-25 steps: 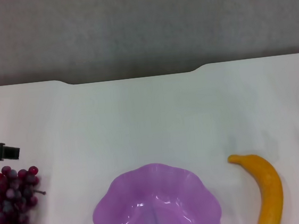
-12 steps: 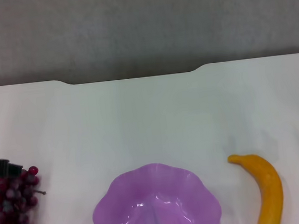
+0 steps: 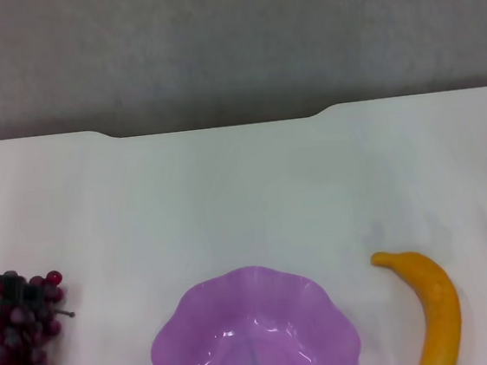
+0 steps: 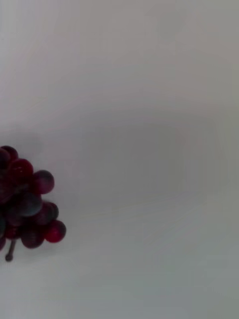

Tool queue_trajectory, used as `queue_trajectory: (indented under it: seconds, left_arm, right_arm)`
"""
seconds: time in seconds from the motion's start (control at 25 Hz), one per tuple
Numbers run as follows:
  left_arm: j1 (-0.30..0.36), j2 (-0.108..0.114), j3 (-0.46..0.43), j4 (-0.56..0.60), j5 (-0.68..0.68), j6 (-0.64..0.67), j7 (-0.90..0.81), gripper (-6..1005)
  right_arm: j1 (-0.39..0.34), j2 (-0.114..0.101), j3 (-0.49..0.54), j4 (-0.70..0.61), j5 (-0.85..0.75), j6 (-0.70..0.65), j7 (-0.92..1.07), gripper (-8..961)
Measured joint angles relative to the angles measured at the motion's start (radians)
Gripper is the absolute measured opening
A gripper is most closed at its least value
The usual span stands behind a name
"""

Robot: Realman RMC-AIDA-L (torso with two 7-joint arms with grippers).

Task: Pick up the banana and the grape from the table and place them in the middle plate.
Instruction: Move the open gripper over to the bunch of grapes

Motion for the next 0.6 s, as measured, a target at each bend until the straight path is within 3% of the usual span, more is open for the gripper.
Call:
queue_trajectory:
  seconds: [0.4, 0.6]
  left_arm:
    - [-0.075, 0.029, 0.003, 0.225, 0.0, 0.117, -0.038, 790]
    - [-0.102, 0.068, 0.065, 0.312, 0.0, 0.145, -0.108, 783]
  right_arm:
    - [0.001, 0.0, 0.0, -0.001, 0.0, 0.002, 0.0, 856]
    - [0.002, 0.0, 0.0, -0.001, 0.0, 0.005, 0.0, 855]
